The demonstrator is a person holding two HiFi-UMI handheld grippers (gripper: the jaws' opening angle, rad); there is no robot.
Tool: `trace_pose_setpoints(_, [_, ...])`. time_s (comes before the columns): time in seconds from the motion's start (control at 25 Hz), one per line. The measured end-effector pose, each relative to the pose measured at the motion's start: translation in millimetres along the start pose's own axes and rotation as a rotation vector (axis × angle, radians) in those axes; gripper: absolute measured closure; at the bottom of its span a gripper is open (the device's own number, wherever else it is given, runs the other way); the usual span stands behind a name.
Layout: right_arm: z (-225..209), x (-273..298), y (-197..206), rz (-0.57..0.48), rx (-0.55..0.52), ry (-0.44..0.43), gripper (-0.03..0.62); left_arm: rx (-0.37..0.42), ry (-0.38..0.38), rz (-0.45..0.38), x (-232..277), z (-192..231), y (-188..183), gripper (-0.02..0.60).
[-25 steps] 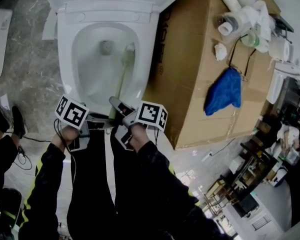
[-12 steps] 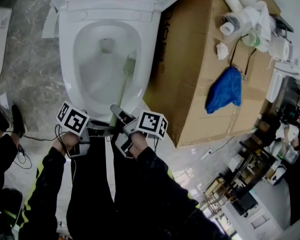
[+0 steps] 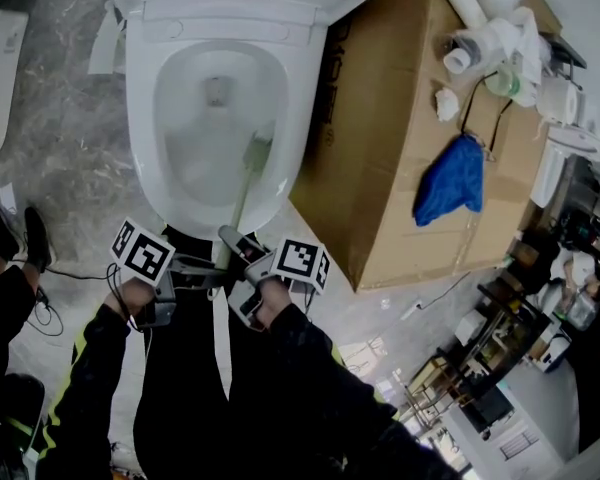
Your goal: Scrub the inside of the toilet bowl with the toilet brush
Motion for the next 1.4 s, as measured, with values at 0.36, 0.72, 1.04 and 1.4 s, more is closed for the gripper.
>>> trace_pose_setpoints(0.36, [-6.3,-4.5,27.1,-0.015,0.090,0.013,0.519,-0.037,0.000,0.029,-10.1,-1.5,23.7,0.502])
trace_pose_setpoints(0.72, [-9.0,0.7,41.4,0.030,0.158,0.006,0.519,-0.072,-0.013,0.016,-21.7,-4.1,36.9,0.502])
trace_pose_setpoints(1.04, [-6.2,1.8,52.7,0.088,0.232,0.003,0.519,-0.101,-0.027,0.006,-30.9,-13.7,47.5,0.502])
trace_pose_setpoints(1.4, [-4.4,20.1,65.0,0.182,0.262,-0.001,0.519,-0.146,-0.046,-0.041,-48.2,-11.1,57.2,0.500])
Point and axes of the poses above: the fingertips, and each gripper's own axes: x forward along the fingers, z to its left, y out of its underside, the point moved 8 cm from there along -x, backward along the fingers, and after that the axes turned 14 degrees about -y, right-handed, at the moved point
